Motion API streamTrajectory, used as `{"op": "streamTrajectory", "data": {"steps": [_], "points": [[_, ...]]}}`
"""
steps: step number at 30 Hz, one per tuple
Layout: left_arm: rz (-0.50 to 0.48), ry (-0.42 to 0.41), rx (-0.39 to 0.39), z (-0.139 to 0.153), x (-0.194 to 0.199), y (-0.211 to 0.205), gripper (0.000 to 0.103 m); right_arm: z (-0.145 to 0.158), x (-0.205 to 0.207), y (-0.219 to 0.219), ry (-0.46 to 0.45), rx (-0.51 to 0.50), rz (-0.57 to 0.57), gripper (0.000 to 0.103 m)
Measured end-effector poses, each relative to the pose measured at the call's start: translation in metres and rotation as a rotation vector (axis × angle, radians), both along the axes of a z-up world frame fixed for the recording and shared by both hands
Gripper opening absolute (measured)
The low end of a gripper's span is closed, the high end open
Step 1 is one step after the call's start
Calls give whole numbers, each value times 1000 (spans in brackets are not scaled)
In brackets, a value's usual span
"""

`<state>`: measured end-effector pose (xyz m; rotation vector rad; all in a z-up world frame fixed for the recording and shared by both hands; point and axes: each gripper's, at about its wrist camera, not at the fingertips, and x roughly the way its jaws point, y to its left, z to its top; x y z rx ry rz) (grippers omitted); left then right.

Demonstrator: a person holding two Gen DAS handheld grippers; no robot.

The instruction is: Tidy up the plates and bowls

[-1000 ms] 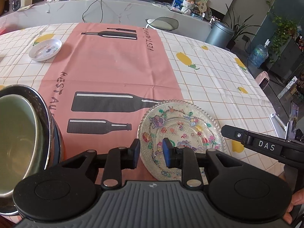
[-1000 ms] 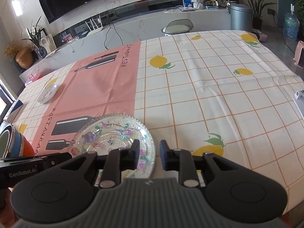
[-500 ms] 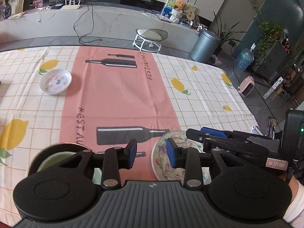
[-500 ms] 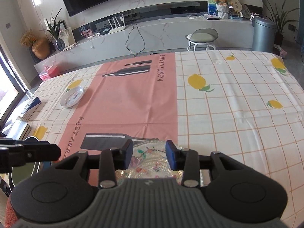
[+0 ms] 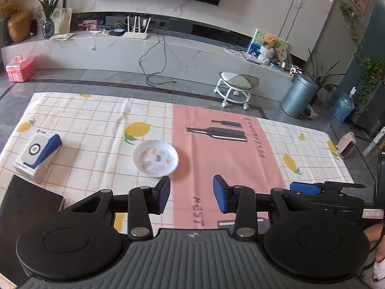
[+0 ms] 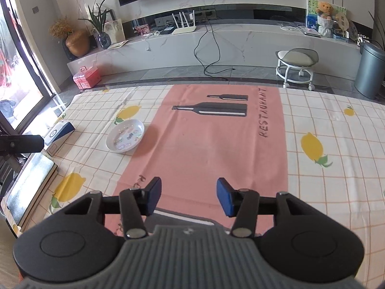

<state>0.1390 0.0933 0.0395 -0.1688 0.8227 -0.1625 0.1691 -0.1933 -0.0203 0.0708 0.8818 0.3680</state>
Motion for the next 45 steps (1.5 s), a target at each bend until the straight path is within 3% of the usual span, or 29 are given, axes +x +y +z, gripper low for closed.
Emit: {"op": "streamTrajectory", "data": {"steps": [6,10,16,23,29,32,36,38,45], "points": [[15,38,-69,-28,40,36,45,-8,45,48,31,-18,81,52],[36,42,-119,-55,61,54,45,-25,75,71,85,72,135,47],[93,78,-208,-98,90,76,45,-63,122,95,207,188,96,36],[180,134,-290,-137,114,90,42,-93,154,112,277,218,31,30],[191,148,-294,-147,121,89,33,-105,166,119,311,246,3,30],[187,158,-292,-150,122,88,22,-106,167,123,304,250,7,26],[180,169,-268,-154,125,83,11,-108,167,126,317,258,11,10],[184,166,-255,-154,124,82,8,-109,167,127,317,260,0,4],[181,150,-261,-135,111,77,7,-98,157,120,305,278,-17,3]]}}
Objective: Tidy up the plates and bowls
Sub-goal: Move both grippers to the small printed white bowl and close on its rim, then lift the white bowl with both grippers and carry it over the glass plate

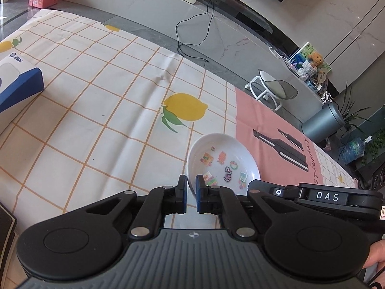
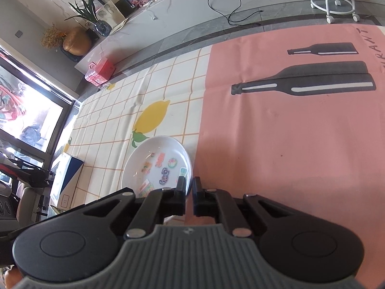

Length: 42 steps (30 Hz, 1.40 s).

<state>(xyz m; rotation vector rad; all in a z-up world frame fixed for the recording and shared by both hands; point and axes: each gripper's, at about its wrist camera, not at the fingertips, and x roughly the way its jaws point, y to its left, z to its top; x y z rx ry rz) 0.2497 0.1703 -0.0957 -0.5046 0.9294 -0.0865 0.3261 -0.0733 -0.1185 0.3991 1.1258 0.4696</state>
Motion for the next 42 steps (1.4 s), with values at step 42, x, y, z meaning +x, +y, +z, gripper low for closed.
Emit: {"op": "streamTrajectory", "data": {"steps": [42], "points": [[-277,-20,-155,43,-184,-239,6,68,-296,-279,-118,68,-453,1]]}}
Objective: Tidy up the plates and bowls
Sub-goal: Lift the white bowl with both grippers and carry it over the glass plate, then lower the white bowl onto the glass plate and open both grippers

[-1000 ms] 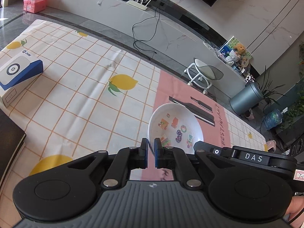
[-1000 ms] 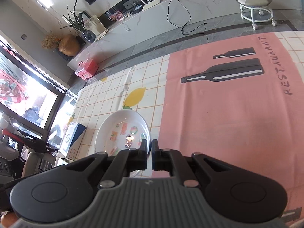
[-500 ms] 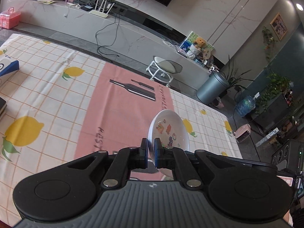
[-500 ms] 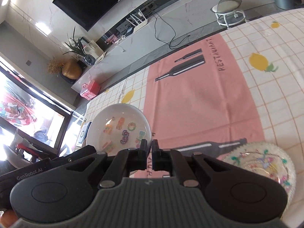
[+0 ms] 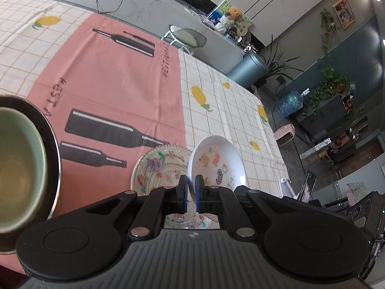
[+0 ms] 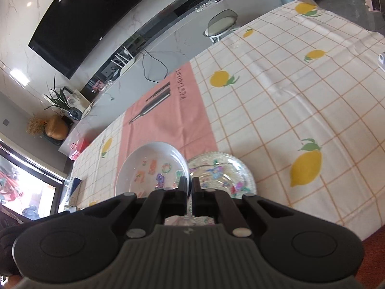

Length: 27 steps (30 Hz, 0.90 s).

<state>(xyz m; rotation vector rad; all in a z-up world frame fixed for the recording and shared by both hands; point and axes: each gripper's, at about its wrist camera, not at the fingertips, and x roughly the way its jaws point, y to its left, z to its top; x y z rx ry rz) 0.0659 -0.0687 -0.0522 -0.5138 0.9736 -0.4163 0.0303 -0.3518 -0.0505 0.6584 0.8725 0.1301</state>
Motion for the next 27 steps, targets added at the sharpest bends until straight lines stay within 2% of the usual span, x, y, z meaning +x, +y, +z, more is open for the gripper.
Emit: {"op": "streamTrajectory", "data": {"steps": [5,10,19,27], "points": [[-22,52,25,-22,0,-13,6,-20,-8,-15,37,-20,-16,0],[-20,71,50,-33,-1,-16,5,-36,-7,-14,68,-51,-16,0],[-12,85,89,-42,1,-18,5,-42,1,-6,74,-97,9,0],[-14,88,92,-46,5,-20,5,-48,6,-5,89,-110,7,0]]}}
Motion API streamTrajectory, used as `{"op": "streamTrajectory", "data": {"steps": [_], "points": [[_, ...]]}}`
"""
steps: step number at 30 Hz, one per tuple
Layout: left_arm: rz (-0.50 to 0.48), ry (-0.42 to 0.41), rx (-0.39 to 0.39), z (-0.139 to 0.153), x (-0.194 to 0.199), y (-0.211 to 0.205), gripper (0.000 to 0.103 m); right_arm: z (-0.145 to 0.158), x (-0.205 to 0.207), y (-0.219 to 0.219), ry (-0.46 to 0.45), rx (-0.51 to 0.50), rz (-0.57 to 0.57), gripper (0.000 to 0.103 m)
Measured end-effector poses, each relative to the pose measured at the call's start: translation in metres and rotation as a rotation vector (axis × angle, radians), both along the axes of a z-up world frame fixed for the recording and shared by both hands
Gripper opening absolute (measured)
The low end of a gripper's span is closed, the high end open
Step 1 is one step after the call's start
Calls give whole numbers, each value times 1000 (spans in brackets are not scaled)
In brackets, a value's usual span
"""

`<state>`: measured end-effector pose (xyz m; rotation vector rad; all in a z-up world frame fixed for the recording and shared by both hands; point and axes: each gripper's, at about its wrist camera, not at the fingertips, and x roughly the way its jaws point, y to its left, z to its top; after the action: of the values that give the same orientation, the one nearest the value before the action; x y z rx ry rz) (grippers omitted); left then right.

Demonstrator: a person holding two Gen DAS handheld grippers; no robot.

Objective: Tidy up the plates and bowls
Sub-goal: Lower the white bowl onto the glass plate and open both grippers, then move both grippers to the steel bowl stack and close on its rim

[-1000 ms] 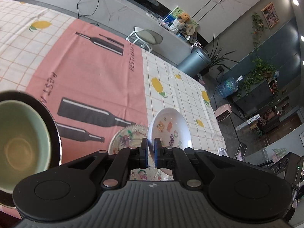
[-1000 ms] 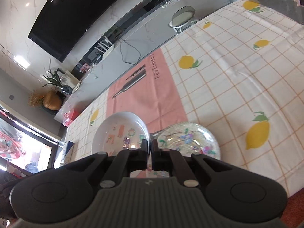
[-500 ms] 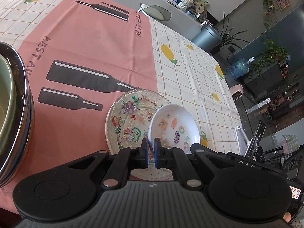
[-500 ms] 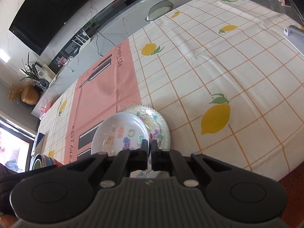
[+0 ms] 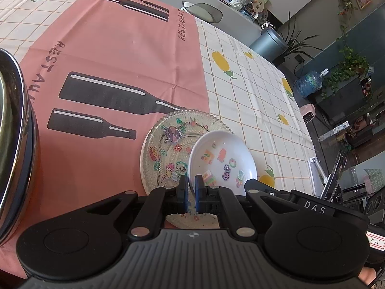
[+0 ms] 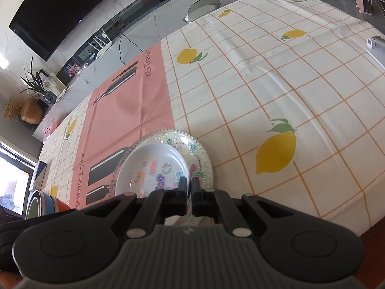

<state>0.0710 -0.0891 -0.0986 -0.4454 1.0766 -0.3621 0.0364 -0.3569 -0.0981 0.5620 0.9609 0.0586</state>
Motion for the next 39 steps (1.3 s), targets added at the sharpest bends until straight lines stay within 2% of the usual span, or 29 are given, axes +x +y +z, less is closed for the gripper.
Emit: {"op": "streamTrajectory", "data": {"steps": [10,14,26,28,30,33,39], "points": [[6,7,17,-4,2,1,6,-6,5,4,12,-12,8,0],[14,-5,48,-1,3,1,5,-6,7,8,11,-11,19,0],[24,-2,62,-4,6,-1,6,-6,14,19,-17,-83,46,5],[27,-6,64,-3,5,-1,12,-5,14,20,-20,-93,50,7],[32,-19,65,0,4,-1,30,-3,13,22,-29,-108,52,11],[34,-51,84,8,1,-2,49,3,10,23,-54,-125,55,31],[8,-94,112,27,-6,-2,53,22,4,27,-101,-173,65,40]]}}
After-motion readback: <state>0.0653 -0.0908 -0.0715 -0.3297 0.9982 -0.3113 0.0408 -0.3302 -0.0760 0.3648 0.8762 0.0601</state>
